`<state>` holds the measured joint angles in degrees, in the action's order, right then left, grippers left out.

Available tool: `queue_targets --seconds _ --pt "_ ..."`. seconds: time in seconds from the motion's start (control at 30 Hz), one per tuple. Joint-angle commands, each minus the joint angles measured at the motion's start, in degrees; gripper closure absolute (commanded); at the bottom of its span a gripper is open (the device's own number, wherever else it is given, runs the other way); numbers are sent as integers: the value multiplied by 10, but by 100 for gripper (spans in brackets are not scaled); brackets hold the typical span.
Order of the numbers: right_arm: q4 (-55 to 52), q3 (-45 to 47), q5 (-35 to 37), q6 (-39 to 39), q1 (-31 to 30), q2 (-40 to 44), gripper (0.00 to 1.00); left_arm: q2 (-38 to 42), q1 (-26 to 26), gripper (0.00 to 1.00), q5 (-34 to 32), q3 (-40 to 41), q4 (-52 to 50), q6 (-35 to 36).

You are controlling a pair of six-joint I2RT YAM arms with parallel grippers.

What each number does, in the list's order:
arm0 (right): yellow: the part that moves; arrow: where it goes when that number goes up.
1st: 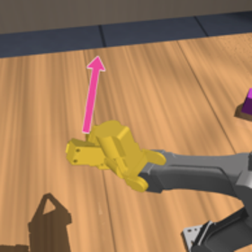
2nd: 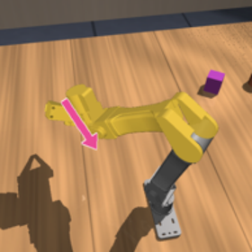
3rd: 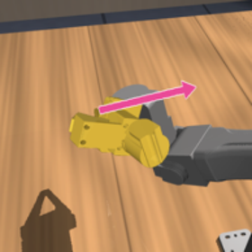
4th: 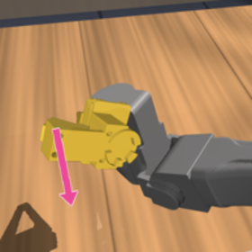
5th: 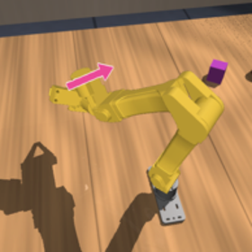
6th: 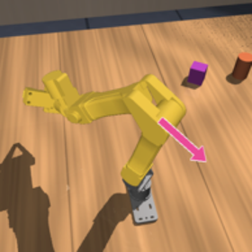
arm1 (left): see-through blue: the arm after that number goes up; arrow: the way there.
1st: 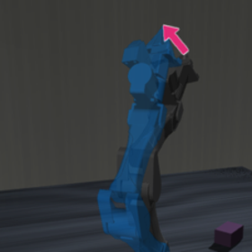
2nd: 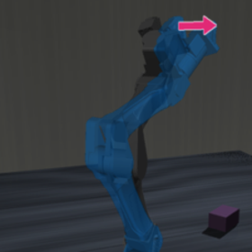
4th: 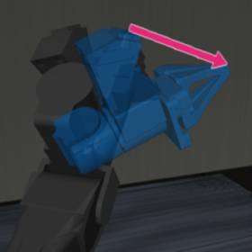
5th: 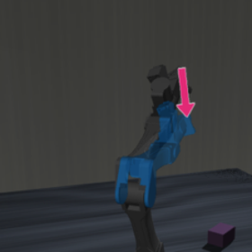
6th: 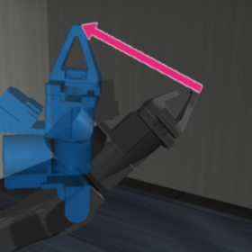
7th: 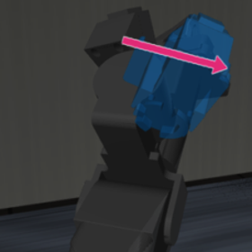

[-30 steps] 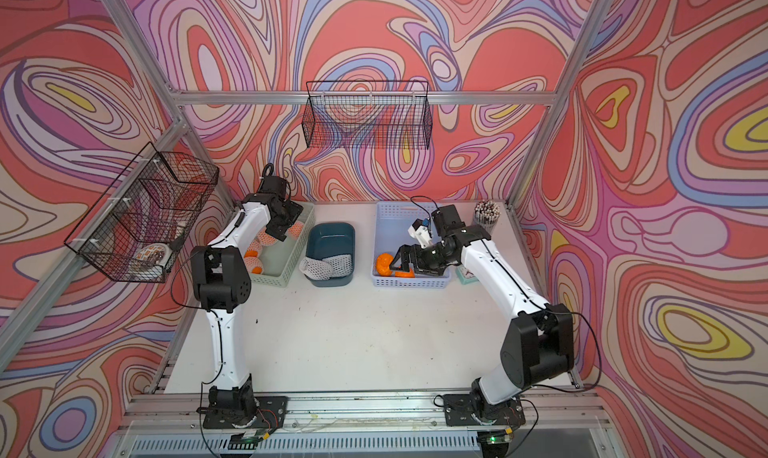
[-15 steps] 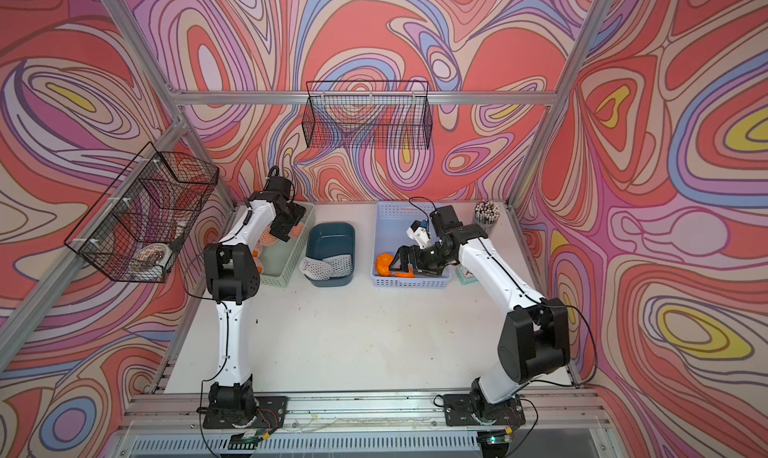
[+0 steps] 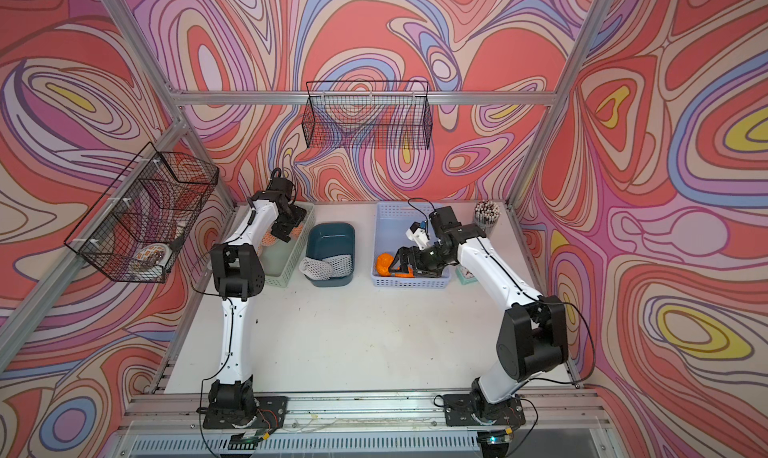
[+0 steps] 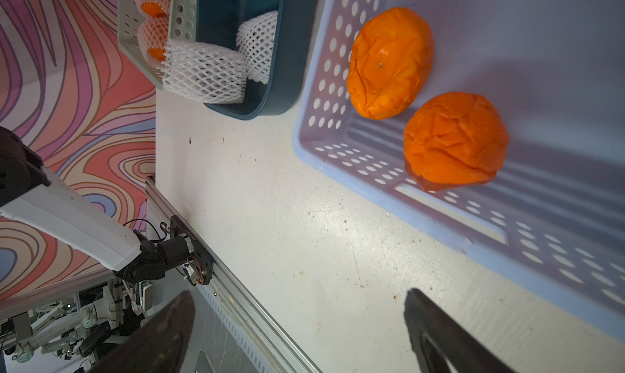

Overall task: Remove foam nets from oranges
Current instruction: Pick up the orange from the basket.

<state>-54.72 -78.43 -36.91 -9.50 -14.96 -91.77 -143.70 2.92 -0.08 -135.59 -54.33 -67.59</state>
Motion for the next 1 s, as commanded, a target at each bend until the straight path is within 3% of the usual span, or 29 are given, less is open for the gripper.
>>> queue_targets --seconds 0.0,0.37,0.57,0.77,0.97 --pt "-2 -12 -3 10 3 -10 2 -19 -8 11 -9 -16 -25 2" --pt "6 -10 -12 8 3 -16 2 -41 -10 14 3 -34 -3 14" --pt "12 -13 -17 5 3 -18 2 -35 -16 24 9 -30 8 26" --pt "13 -22 -11 5 3 -23 2 -5 -19 34 11 -8 34 61" --pt "14 -36 -11 6 3 -33 2 49 -20 35 13 45 71 89"
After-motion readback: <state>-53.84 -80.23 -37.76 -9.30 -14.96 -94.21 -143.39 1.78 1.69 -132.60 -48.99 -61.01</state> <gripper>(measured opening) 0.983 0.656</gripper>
